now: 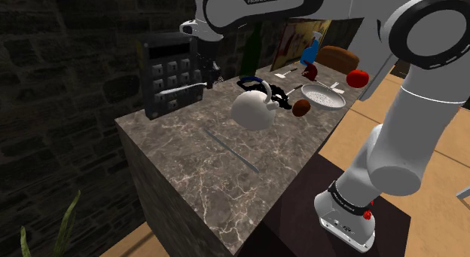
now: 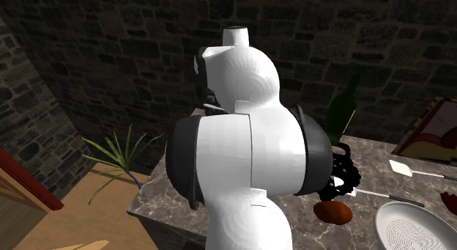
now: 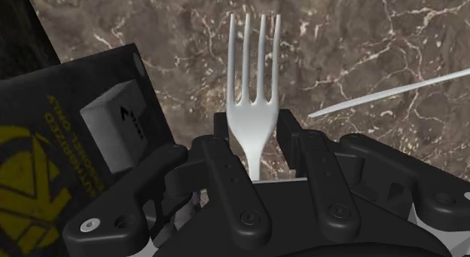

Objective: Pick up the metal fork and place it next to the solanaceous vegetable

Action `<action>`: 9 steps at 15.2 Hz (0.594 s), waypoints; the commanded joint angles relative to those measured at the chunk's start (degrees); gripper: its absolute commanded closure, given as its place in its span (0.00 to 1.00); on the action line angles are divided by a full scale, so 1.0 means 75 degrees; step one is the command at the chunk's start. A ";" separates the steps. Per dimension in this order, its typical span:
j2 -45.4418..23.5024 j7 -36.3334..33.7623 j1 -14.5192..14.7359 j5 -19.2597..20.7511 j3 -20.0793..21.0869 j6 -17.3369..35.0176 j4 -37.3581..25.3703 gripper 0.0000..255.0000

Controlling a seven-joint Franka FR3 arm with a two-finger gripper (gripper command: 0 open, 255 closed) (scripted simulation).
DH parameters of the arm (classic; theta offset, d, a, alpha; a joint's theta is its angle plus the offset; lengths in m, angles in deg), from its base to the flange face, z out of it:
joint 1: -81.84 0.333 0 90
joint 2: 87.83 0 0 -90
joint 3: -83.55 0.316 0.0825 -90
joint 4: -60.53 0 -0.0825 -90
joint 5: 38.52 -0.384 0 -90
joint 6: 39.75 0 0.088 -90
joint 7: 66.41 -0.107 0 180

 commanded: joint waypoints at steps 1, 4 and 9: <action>0.0563 0.0219 -0.0144 -0.0067 -0.0074 0.0198 0.0748 1.00; 0.1361 0.0537 -0.0317 -0.0144 -0.0208 0.0425 0.1754 1.00; 0.2618 0.1106 -0.0577 -0.0195 -0.0504 0.0651 0.3210 1.00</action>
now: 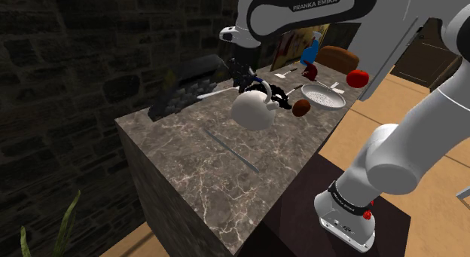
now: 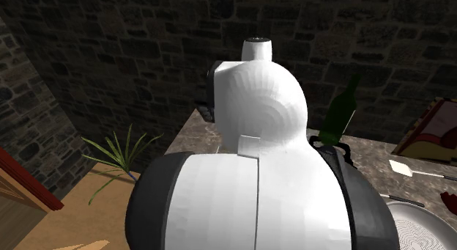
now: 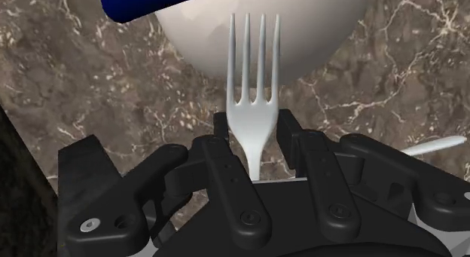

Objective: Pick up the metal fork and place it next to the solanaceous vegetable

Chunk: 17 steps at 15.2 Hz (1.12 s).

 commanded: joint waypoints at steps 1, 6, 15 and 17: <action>0.0460 0.0254 -0.0109 0.0001 -0.0142 0.0036 0.0482 1.00; 0.1648 0.0856 -0.0373 0.0105 -0.0535 0.0061 0.1668 1.00; 0.3647 0.2071 -0.1091 0.0621 -0.1355 -0.0247 0.3283 1.00; 0.4050 0.2389 -0.1328 0.0775 -0.1541 -0.0361 0.3549 1.00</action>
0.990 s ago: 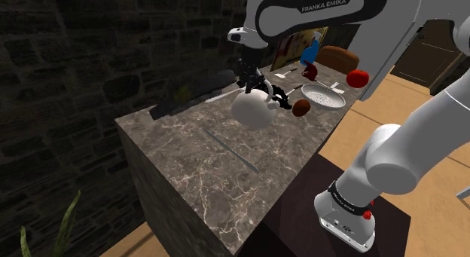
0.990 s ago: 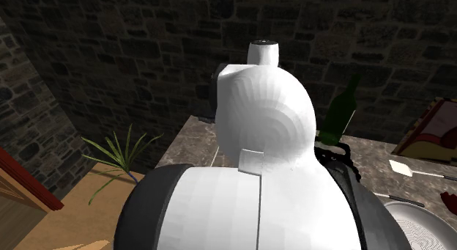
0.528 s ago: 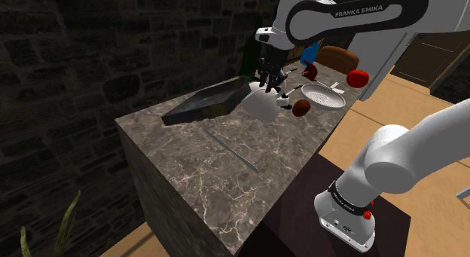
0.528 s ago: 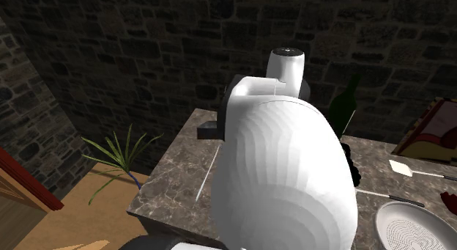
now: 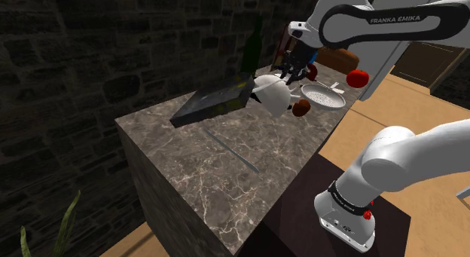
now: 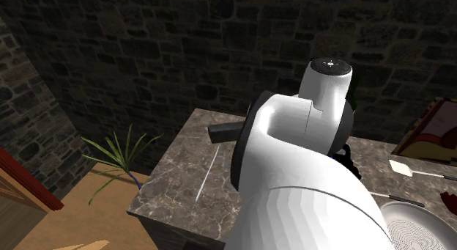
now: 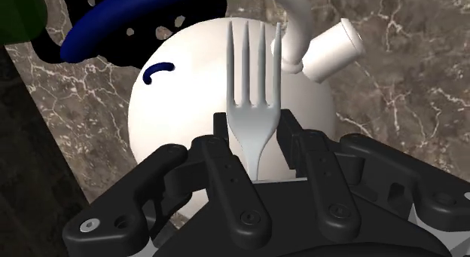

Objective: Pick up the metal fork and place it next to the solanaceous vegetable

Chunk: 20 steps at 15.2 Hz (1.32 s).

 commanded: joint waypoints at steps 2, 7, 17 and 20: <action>0.0550 0.0414 -0.0365 0.0234 -0.0226 -0.1720 0.0528 1.00; 0.1360 0.1340 -0.1082 0.0711 -0.0768 -0.2034 0.0943 1.00; 0.2029 0.2498 -0.1888 0.1632 -0.1829 -0.2092 0.1398 1.00; 0.1975 0.2475 -0.1926 0.1729 -0.1926 -0.1768 0.1671 1.00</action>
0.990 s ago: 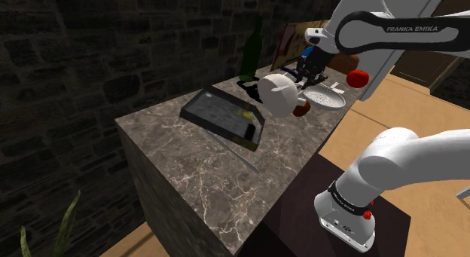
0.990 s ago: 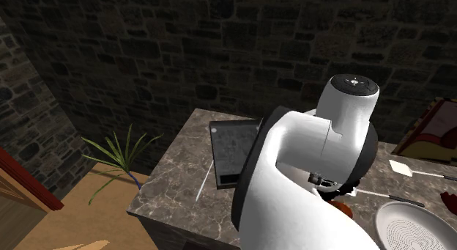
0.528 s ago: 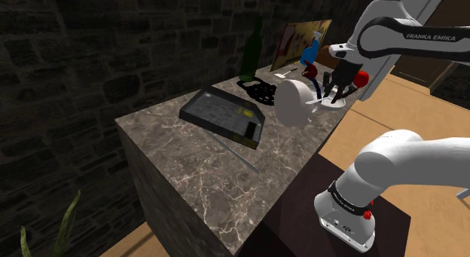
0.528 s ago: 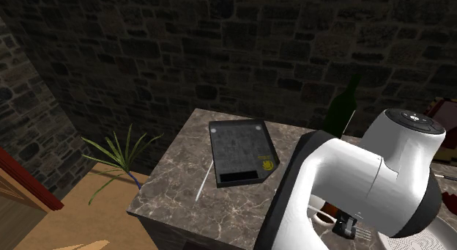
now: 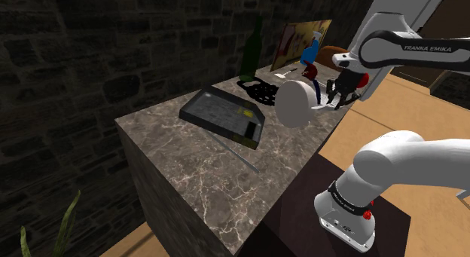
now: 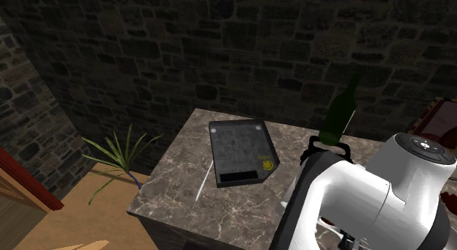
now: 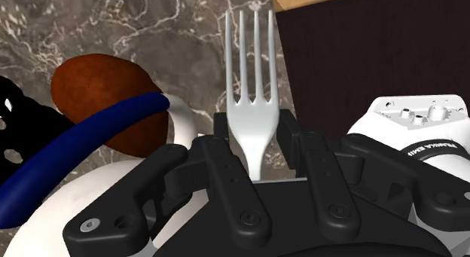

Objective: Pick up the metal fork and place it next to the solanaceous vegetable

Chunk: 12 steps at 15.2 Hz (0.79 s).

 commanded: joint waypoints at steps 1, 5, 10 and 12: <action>-0.0018 -0.0005 -0.0033 0.0068 -0.0064 0.0192 0.0173 1.00; -0.0142 -0.0036 -0.0084 0.0209 -0.0204 0.0652 0.0513 1.00; -0.0372 -0.0078 -0.0144 0.0400 -0.0393 0.1267 0.0904 1.00; -0.0491 -0.0095 -0.0167 0.0481 -0.0473 0.1528 0.1050 1.00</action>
